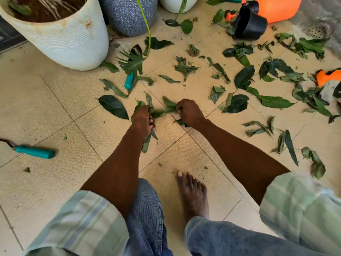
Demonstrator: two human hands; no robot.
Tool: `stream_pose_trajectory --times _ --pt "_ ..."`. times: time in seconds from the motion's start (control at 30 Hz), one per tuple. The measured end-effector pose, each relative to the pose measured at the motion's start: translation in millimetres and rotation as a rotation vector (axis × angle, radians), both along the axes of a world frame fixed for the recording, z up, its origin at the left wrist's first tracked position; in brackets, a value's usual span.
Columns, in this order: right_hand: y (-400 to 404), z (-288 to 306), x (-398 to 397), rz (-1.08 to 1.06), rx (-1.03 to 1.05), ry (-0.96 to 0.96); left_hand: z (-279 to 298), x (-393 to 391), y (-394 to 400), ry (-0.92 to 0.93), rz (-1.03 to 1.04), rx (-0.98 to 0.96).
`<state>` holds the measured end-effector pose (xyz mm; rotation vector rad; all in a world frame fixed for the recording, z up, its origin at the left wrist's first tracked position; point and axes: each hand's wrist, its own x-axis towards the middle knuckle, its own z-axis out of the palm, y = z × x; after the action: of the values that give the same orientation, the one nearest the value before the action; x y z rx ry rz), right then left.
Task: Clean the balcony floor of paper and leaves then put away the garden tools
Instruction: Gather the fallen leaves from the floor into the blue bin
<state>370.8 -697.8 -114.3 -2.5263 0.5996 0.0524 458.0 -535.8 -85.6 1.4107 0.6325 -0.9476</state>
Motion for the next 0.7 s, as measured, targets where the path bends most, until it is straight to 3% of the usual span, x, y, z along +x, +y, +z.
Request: stream_pose_trajectory --times 0.13,0.3,0.47,0.6,0.7 --pt "-13 45 2 -0.383 0.215 -0.277 6 -4 -4 -0.018 -0.026 -0.018" --pt "-33 66 -6 -0.288 0.298 0.111 14 -9 -1 -0.037 -0.032 -0.003" --pt "1 19 -30 0.061 0.057 0.397 15 -11 4 -0.026 -0.022 0.016" --pt "30 -6 -61 0.112 -0.058 0.123 19 -10 10 -0.002 -0.031 0.003" --pt "44 -7 -75 0.089 -0.091 0.020 24 -8 16 0.014 -0.036 -0.030"
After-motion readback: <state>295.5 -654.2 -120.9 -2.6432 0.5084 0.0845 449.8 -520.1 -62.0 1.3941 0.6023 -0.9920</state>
